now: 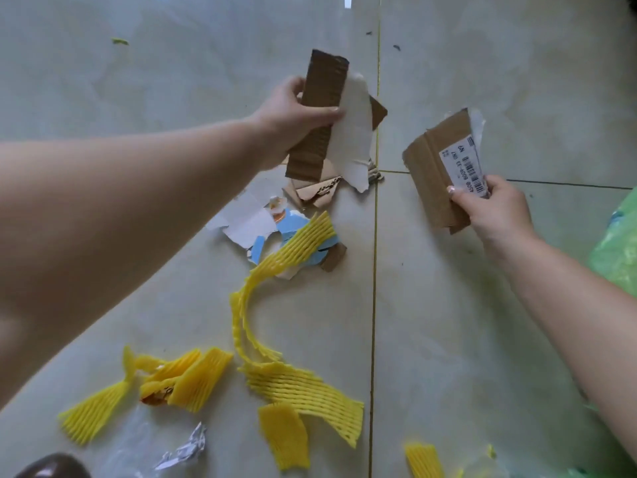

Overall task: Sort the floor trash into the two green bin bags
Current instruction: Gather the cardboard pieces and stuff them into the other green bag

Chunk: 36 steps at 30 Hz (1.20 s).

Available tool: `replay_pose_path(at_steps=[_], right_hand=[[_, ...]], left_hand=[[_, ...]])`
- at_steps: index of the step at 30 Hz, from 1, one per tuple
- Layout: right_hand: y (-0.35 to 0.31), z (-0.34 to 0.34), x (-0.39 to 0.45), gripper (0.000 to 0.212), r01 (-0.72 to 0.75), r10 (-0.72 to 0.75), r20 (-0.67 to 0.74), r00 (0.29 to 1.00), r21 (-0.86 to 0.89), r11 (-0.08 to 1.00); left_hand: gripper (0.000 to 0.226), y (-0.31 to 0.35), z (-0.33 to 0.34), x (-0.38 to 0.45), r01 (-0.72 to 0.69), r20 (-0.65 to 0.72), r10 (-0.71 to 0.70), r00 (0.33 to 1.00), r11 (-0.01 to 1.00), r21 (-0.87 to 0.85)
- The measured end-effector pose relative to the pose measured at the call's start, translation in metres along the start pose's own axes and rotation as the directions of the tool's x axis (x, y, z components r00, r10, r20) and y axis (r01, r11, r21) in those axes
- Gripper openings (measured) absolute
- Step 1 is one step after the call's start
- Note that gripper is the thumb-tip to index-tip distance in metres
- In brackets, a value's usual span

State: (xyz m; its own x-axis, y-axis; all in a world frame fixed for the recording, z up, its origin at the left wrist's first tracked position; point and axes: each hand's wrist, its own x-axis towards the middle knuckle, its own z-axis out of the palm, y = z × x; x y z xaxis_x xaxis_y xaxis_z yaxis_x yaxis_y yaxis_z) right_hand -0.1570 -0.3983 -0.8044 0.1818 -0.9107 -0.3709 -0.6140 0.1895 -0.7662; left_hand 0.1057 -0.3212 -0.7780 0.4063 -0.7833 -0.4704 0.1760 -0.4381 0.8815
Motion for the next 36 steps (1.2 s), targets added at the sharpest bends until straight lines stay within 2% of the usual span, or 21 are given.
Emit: replay_pose_path(at_steps=[3, 5, 8, 10, 13, 16, 19, 23, 26, 29, 33, 36], right_hand=[[-0.026, 0.015, 0.002, 0.010, 0.003, -0.012, 0.052, 0.999, 0.156, 0.988], [-0.041, 0.029, 0.003, 0.007, 0.006, -0.023, 0.081, 0.996, 0.203, 0.979], [-0.056, 0.055, 0.004, 0.017, 0.009, -0.030, 0.145, 0.989, 0.148, 0.989], [-0.058, 0.072, 0.005, 0.023, 0.036, -0.040, 0.156, 0.987, 0.033, 0.999], [-0.056, 0.090, 0.004, 0.028, 0.092, -0.067, 0.148, 0.987, -0.172, 0.981], [-0.055, 0.099, 0.002, 0.033, 0.114, -0.075, 0.137, 0.988, -0.308, 0.944], [-0.054, 0.105, 0.001, 0.034, 0.095, -0.056, 0.133, 0.990, -0.309, 0.946], [-0.051, 0.106, 0.002, 0.040, 0.033, 0.003, 0.130, 0.991, -0.268, 0.963], [-0.050, 0.102, 0.001, 0.043, -0.008, 0.025, 0.125, 0.992, -0.135, 0.991], [-0.049, 0.097, 0.000, 0.048, -0.086, 0.073, 0.126, 0.989, 0.105, 0.991], [-0.057, 0.090, -0.008, 0.016, -0.138, 0.085, 0.186, 0.979, 0.294, 0.946], [-0.066, 0.092, -0.019, 0.014, -0.199, 0.103, 0.250, 0.963, 0.398, 0.896]], left_hand=[[0.032, 0.005, -0.036, -0.004, 0.034, 0.046, -0.027, 0.999, 0.985, -0.167], [0.031, 0.000, -0.054, -0.007, 0.087, 0.045, -0.079, 0.996, 0.978, -0.190], [0.032, -0.015, -0.063, -0.012, 0.201, 0.009, -0.201, 0.980, 0.980, 0.012], [0.035, -0.026, -0.057, -0.014, 0.224, -0.023, -0.223, 0.974, 0.964, 0.141], [0.038, -0.041, -0.037, -0.013, 0.143, -0.073, -0.125, 0.989, 0.927, 0.347], [0.045, -0.051, -0.023, -0.008, 0.076, -0.108, -0.016, 0.994, 0.813, 0.578], [0.042, -0.055, -0.016, -0.004, 0.049, -0.105, 0.026, 0.994, 0.759, 0.649], [0.040, -0.054, -0.016, 0.000, 0.078, -0.110, -0.007, 0.994, 0.744, 0.664], [0.038, -0.049, -0.021, 0.001, 0.119, -0.106, -0.070, 0.992, 0.810, 0.574], [0.038, -0.042, -0.030, -0.001, 0.136, -0.088, -0.112, 0.990, 0.929, 0.345], [0.042, -0.029, -0.055, -0.008, 0.111, -0.157, -0.093, 0.983, 0.988, 0.110], [0.043, -0.023, -0.082, -0.023, 0.087, -0.197, -0.090, 0.976, 0.996, -0.020]])
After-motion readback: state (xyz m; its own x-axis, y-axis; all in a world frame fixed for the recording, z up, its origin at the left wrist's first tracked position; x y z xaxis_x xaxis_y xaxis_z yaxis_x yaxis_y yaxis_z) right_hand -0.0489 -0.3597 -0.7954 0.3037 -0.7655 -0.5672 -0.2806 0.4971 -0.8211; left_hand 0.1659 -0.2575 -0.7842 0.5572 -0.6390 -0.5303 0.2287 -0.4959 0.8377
